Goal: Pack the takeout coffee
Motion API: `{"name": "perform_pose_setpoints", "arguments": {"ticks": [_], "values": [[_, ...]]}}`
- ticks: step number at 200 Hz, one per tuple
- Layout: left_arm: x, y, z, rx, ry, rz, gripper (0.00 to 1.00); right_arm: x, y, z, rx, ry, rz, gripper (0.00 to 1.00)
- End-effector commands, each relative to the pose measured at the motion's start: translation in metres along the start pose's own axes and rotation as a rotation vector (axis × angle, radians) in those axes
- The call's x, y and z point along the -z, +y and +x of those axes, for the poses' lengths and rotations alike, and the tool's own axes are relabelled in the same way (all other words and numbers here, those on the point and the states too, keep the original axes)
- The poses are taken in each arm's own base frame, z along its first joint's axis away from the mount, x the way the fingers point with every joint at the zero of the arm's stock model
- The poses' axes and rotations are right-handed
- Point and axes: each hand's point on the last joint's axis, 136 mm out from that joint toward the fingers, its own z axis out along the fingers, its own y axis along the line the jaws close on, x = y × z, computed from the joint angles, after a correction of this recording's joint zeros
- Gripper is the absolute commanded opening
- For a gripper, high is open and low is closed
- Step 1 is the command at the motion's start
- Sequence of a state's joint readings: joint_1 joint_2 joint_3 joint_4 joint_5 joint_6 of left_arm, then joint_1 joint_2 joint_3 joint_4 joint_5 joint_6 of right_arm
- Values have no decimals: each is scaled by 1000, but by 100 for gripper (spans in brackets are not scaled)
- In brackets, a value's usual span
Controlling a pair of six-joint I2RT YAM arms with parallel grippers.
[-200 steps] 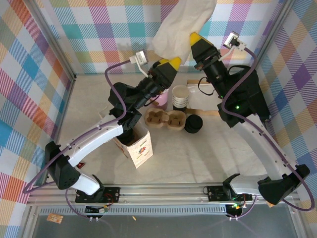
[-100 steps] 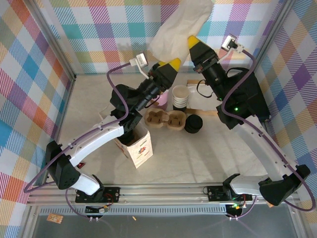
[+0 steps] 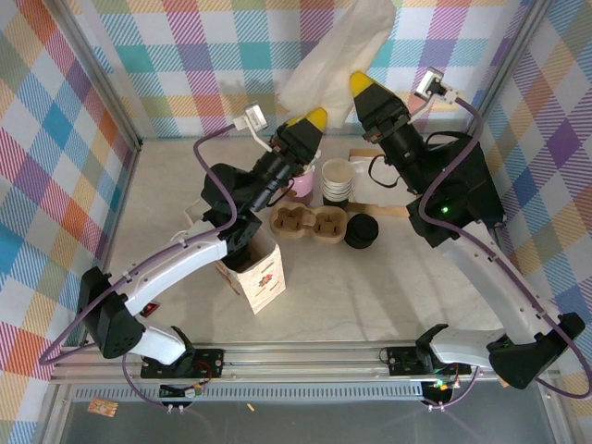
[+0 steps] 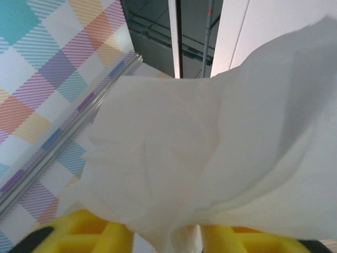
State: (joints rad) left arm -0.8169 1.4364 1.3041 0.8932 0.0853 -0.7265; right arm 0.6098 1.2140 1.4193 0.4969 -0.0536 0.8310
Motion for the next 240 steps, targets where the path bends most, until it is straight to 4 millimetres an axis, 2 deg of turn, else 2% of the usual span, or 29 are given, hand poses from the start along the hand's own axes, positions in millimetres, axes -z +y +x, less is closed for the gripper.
{"name": "perform_pose_setpoints", "arguments": {"ticks": [1, 32, 38, 50, 63, 82, 119, 147, 214, 225, 240], "values": [[7, -30, -21, -29, -65, 83, 31, 5, 16, -5, -8, -10, -48, 0], [9, -32, -21, -38, -63, 91, 28, 7, 18, -5, -5, -8, -45, 0], [9, -32, -21, -38, -62, 92, 33, 8, 18, -6, -5, -8, -45, 0], [9, -32, -21, -39, -58, 91, 54, 8, 19, -5, -10, -7, -45, 0], [9, -31, -19, -38, -56, 92, 63, 7, 20, -4, -14, -1, -51, 0], [8, -31, -19, -31, -55, 93, 67, 5, 22, -2, -21, 11, -57, 0], [8, -33, -18, -22, -53, 109, 68, 1, 20, 3, -36, 26, -57, 0], [10, -37, -22, -28, -66, 117, 59, 1, 17, 6, -42, 35, -50, 0], [16, -48, -26, -96, -61, 142, 0, 9, 18, 13, -53, 74, -49, 0], [18, -52, -24, -119, -42, 154, 0, 12, 19, 13, -45, 79, -47, 7], [20, -62, -20, -164, 6, 183, 0, 19, 19, 15, -45, 96, -30, 32]]}}
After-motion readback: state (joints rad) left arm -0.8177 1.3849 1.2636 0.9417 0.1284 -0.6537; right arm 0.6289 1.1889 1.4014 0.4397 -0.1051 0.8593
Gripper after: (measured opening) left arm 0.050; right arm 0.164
